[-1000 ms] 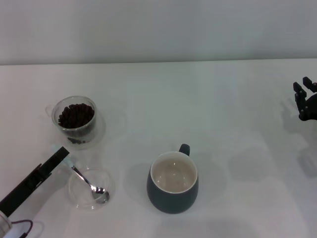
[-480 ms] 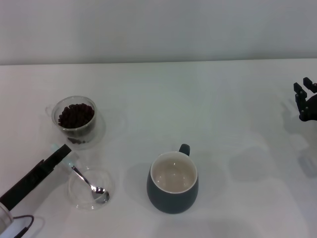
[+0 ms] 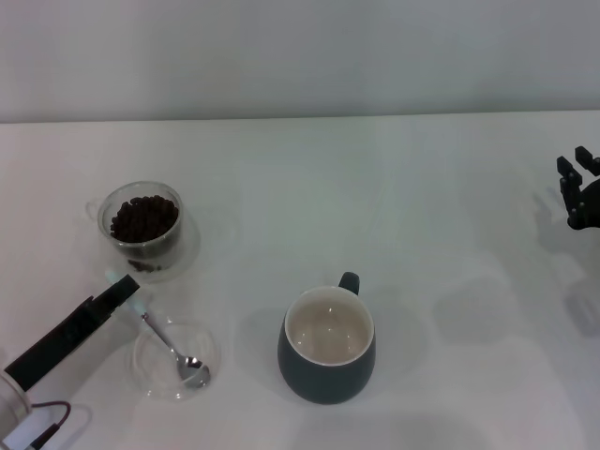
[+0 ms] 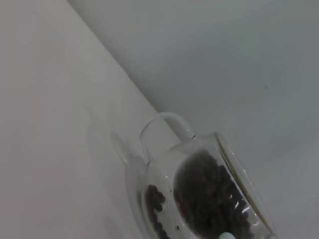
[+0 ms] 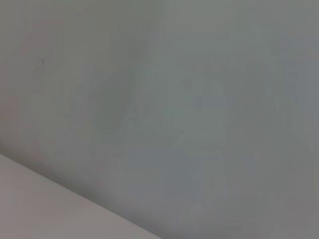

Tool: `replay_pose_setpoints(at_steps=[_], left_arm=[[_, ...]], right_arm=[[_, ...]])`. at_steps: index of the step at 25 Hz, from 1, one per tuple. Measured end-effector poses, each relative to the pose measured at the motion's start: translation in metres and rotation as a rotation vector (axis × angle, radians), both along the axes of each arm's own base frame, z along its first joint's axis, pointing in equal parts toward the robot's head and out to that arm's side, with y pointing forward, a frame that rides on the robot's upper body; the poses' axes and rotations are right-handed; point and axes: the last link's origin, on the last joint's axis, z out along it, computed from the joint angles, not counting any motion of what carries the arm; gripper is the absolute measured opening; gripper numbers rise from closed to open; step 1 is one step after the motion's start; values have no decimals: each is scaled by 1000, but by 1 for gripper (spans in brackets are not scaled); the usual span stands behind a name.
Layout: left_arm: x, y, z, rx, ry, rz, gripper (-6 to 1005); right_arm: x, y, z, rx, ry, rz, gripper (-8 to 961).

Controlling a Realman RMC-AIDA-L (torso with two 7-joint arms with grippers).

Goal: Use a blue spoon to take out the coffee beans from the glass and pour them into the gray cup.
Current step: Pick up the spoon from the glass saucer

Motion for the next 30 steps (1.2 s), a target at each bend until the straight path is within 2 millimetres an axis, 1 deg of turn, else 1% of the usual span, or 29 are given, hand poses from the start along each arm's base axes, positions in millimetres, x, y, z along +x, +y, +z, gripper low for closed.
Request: replay_pose_setpoints(at_steps=[5, 12, 21, 24, 26, 30], left_arm=[[-1, -1, 0, 8, -4, 9, 134], [0, -1, -1, 9, -1, 2, 125], [4, -5, 1, 33, -16, -31, 123], [1, -10, 9, 75, -36, -30, 123], [-2, -16, 17, 116, -46, -38, 123], [-3, -21, 26, 159, -58, -60, 124]], right_arm=[[0, 0, 0, 0, -1, 0, 244], [0, 1, 2, 1, -5, 3, 246], [-1, 3, 4, 3, -10, 8, 248], [-1, 3, 4, 3, -10, 8, 248], [0, 3, 4, 3, -11, 7, 249], [0, 2, 4, 3, -11, 5, 249]])
